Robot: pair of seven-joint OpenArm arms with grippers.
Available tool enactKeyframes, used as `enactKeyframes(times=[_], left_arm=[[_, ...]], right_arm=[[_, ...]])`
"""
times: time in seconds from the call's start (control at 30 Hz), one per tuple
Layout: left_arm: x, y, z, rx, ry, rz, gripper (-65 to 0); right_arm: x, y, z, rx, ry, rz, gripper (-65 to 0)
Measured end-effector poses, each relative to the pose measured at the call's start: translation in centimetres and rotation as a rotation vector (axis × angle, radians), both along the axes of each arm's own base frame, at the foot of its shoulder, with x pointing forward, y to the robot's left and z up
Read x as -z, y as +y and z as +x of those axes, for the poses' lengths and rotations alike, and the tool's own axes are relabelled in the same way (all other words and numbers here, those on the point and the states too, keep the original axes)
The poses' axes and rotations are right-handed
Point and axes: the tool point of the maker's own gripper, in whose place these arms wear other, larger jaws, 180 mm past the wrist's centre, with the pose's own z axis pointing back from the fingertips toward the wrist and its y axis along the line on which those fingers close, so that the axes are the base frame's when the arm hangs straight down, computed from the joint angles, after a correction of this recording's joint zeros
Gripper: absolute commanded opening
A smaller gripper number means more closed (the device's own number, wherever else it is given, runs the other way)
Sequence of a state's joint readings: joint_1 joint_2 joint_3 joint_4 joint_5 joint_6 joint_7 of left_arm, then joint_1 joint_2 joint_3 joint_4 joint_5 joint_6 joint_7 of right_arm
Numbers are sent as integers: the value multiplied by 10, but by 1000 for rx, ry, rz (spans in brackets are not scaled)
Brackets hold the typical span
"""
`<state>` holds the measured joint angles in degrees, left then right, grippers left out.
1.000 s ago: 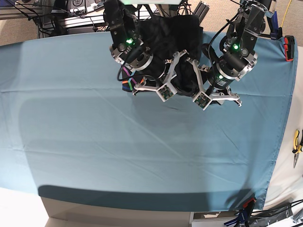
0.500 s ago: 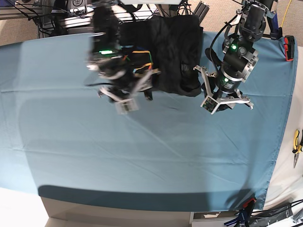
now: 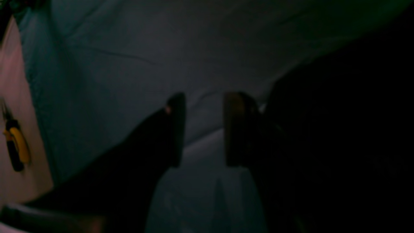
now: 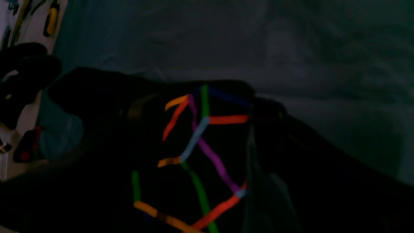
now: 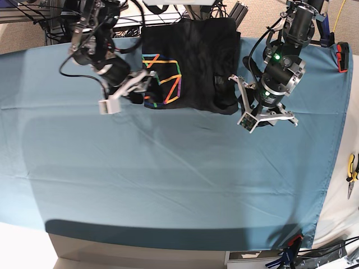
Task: Fold the T-shirt properly
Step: 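Pull the right gripper back to the printed shirt edge and press it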
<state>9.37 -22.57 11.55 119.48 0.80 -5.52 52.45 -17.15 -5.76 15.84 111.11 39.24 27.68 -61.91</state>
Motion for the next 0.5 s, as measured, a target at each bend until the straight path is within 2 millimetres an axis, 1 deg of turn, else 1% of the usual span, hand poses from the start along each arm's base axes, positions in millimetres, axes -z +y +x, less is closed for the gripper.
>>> enactKeyframes(times=[0.13,0.2,0.3,0.4,0.5], left_arm=[[0,0,0,0,0,0,-437],[0,0,0,0,1,-2,-437],[1,-4,-1,6,9,-24,-437],[1,-5,-2,13,13,-29,-437],[1,-5,-2,15,13,-29,-437]], right_arm=[[-2,-22,4,70,-18,-13,-229],[-2,-25,5,77,-17,-21,-229],[0,-25,5,68,-17,-30,-229],[10,-24,7,68,10,-20,-230],[16,-21,10,67,27,10,-230]])
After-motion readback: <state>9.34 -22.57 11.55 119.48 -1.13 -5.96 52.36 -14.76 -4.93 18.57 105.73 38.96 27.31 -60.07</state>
